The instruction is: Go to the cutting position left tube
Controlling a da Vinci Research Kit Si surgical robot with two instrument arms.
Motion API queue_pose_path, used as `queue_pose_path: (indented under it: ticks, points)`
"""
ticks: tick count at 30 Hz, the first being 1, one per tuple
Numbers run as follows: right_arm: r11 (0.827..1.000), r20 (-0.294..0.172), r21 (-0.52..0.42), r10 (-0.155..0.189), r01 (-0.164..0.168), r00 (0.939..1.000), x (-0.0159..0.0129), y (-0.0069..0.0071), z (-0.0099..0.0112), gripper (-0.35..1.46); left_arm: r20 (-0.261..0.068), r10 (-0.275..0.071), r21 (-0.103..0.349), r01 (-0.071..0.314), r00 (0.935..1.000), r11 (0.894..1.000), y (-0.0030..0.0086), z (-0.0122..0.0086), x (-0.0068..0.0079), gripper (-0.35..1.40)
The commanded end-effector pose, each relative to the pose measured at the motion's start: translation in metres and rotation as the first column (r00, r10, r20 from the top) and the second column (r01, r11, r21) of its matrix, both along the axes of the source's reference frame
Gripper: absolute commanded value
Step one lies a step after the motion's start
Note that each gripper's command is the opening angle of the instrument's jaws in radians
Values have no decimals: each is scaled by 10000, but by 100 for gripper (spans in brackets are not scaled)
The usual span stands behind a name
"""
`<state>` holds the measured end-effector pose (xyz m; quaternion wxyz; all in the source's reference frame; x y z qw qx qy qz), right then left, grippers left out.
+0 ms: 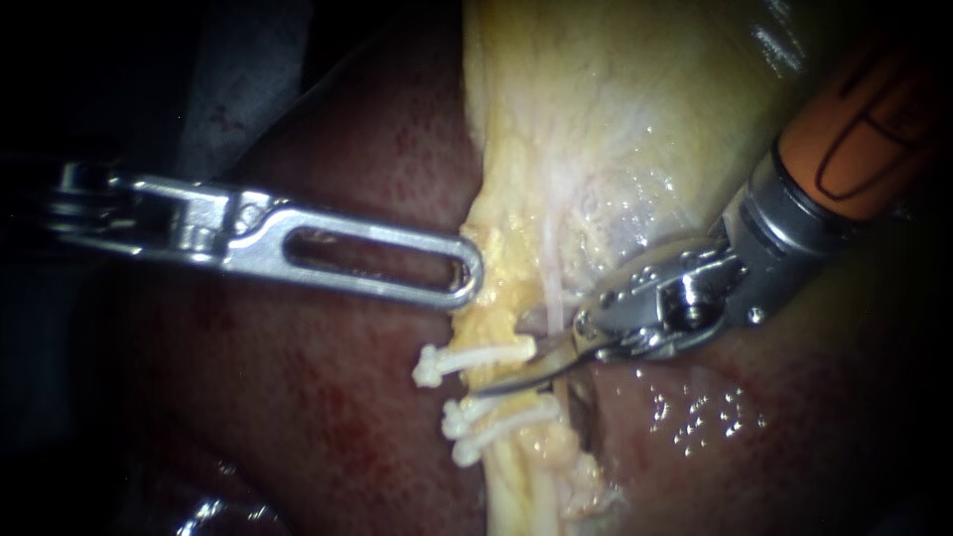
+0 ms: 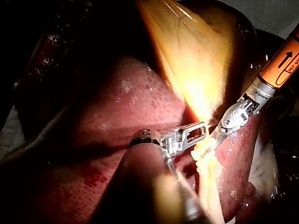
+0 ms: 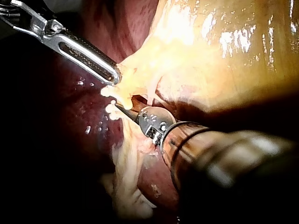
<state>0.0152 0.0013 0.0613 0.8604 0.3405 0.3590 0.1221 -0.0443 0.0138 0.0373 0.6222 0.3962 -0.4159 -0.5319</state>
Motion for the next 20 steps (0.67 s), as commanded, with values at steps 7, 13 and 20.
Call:
queue_pose_path:
  ticks: [7,13,20]
  points:
    - [10000,-33,10,-4,4,10000,0,0,0,13,12,19,8,-19,10000,10000,0,0,-1,-35]
    - [10000,-39,10,-15,15,10000,0,0,0,13,11,17,9,-17,10000,10000,0,-1,-2,-35]
    - [10000,-47,10,-31,31,10000,0,0,0,11,10,16,9,-16,10000,10000,0,-1,-2,-35]
